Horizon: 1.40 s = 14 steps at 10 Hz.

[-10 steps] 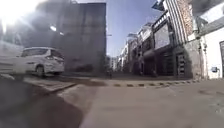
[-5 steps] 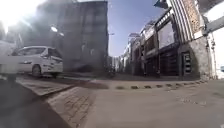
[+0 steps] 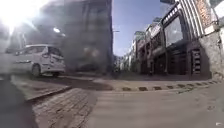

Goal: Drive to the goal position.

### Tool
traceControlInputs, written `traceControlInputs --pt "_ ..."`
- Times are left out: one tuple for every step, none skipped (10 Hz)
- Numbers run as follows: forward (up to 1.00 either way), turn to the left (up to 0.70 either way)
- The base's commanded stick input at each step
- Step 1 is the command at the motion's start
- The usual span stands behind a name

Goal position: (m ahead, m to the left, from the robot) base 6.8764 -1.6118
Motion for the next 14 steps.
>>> traceControlInputs --pt "1.00 0.00" --pt "1.00 0.00" --pt "1.00 0.00" --pt "1.00 0.00" --pt "1.00 0.00" --pt "1.00 0.00" --pt "1.00 0.00" --pt "1.00 0.00" --pt "1.00 0.00" --pt "1.00 0.00" --pt "1.00 0.00" --pt "1.00 0.00" --pt "1.00 0.00" --pt "1.00 -0.08"
